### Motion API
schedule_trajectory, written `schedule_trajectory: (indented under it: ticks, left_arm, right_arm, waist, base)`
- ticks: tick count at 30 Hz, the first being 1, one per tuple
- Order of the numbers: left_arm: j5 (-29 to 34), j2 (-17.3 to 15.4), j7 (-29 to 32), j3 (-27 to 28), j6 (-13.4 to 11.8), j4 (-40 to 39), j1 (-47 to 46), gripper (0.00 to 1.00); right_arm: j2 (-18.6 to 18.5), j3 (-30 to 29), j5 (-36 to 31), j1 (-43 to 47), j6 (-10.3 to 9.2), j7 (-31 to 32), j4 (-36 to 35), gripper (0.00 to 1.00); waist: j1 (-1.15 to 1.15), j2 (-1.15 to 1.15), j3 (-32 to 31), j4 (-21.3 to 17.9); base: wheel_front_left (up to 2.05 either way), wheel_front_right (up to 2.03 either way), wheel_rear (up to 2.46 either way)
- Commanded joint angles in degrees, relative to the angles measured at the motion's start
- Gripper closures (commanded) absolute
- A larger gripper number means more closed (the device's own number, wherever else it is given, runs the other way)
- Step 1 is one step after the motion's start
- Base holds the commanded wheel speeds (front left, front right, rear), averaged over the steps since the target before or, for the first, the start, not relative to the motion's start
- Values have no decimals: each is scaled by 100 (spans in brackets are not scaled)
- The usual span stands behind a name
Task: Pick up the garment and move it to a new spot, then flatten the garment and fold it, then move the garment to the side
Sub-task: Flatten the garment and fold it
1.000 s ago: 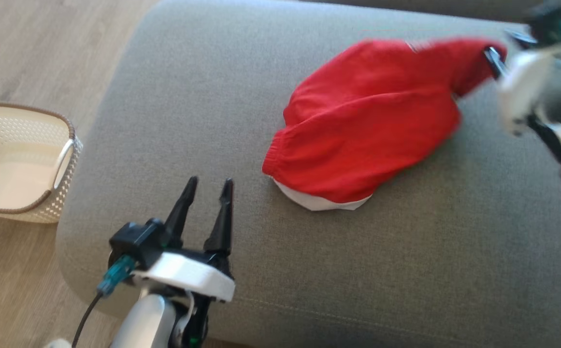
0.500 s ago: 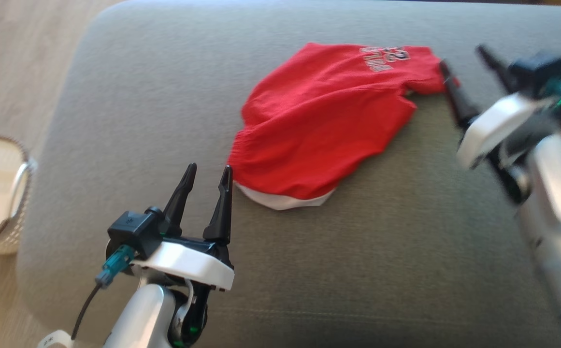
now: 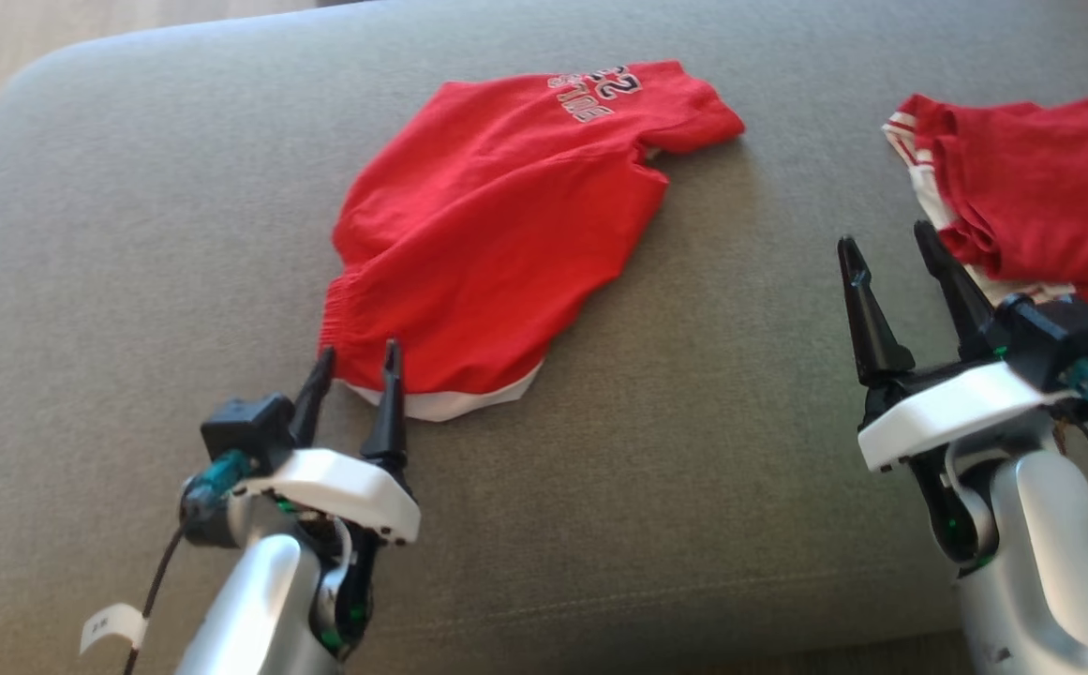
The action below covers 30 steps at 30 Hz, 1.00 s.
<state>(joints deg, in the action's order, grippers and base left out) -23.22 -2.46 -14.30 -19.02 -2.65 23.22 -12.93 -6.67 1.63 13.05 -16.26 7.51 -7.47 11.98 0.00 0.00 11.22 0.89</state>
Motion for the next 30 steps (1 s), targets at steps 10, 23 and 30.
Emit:
schedule_trajectory:
  ticks: [10, 23, 30]
  left_arm:
    - [541, -72, -70, 643, -467, 827, -637, 0]
    - [277, -55, -68, 738, -31, 1554, -1083, 100]
    - [277, -55, -69, 1499, 11, 97, -1066, 100]
  right_arm:
    - [257, -33, -137, 147, -2, 93, -606, 0]
    - [331, -18, -239, 167, -2, 61, -573, 0]
    - [344, -11, -244, 225, -2, 40, -510, 0]
  waist:
    - [0, 0, 133, -279]
    - [0, 0, 44, -277]
    - [0, 0, -143, -176]
  base:
    - [0, 0, 0]
    - [0, 0, 0]
    - [0, 0, 0]
